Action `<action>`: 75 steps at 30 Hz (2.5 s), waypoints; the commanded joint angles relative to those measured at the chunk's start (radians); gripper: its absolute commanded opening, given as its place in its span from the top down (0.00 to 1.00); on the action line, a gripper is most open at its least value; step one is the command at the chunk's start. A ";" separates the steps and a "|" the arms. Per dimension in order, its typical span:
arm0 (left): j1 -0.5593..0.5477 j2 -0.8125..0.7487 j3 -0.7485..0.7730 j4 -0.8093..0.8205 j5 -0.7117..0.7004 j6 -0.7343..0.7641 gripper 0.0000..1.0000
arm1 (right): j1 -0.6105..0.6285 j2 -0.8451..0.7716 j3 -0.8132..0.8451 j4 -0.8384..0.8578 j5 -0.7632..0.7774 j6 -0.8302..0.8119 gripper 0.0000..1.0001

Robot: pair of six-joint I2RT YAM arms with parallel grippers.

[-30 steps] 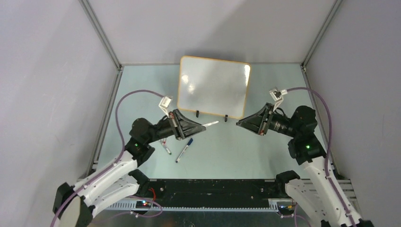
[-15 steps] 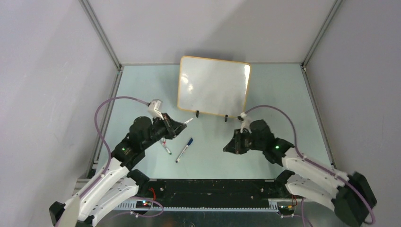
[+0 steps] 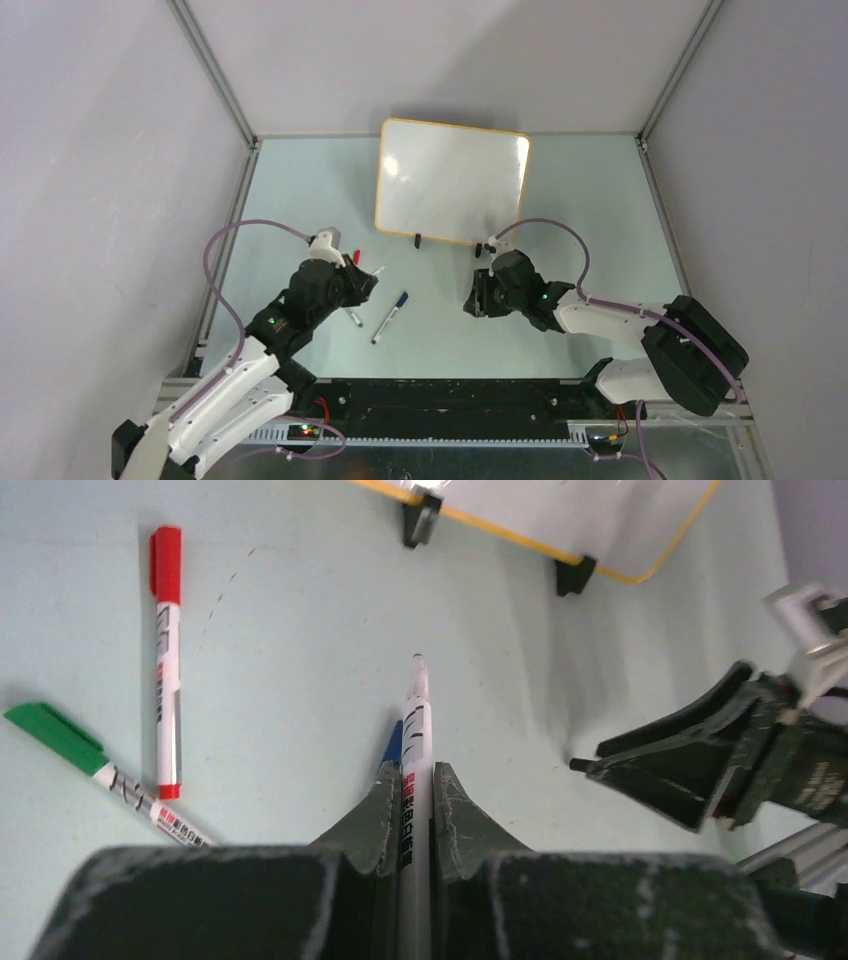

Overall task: Write a sentence on the whiteboard
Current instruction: Put down the pen cap at the center of the board, then move the whiteboard to the center of the board.

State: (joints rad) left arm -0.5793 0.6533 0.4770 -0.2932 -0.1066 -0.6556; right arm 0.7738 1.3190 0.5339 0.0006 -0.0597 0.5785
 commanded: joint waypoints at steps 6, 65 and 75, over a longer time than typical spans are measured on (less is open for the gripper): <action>0.006 -0.030 -0.046 0.081 -0.113 0.017 1.00 | -0.088 -0.071 0.037 0.066 0.029 -0.015 0.20; 0.005 -0.207 -0.235 0.264 -0.168 0.144 1.00 | -0.736 0.511 0.089 1.179 -0.775 0.174 0.84; 0.005 -0.231 -0.240 0.252 -0.144 0.144 1.00 | -0.737 0.404 -0.069 1.167 -0.806 0.149 1.00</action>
State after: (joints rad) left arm -0.5793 0.4351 0.2253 -0.0731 -0.2718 -0.5373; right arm 0.0433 1.7901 0.5404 1.1893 -0.8284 0.7242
